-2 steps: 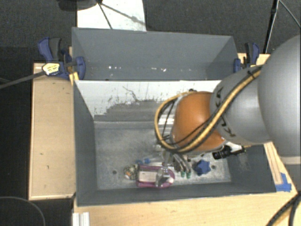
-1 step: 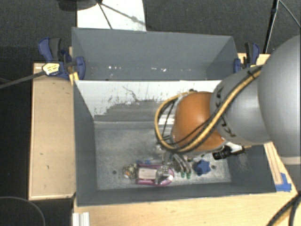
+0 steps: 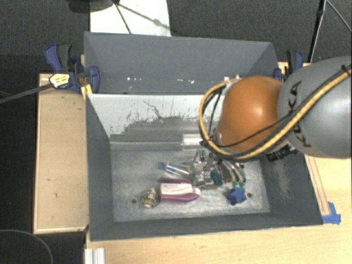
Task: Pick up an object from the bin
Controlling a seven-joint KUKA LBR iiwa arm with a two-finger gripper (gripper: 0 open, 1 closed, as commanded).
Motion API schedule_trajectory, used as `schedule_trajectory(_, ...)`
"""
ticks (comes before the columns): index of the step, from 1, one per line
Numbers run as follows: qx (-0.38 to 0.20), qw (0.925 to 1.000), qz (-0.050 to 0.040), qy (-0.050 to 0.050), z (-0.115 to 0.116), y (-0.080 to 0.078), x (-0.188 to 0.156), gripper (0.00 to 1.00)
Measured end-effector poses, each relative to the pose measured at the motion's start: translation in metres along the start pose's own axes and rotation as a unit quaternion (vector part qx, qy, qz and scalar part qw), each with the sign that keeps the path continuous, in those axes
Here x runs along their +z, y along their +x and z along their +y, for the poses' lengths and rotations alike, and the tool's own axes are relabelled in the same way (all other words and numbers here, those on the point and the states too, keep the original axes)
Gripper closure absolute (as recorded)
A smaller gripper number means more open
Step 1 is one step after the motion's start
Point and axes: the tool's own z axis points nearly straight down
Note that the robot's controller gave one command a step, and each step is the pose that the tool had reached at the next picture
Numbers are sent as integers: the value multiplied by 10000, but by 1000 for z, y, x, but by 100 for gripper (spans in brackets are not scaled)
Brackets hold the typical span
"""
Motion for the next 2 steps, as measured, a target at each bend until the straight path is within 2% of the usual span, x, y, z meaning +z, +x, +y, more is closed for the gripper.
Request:
schedule_trajectory(1, 7, 10000, 38, 2, 0, 2, 4, 0)
schedule_trajectory(2, 337, 9994, 50, -3, -11, 1, 105, 0)
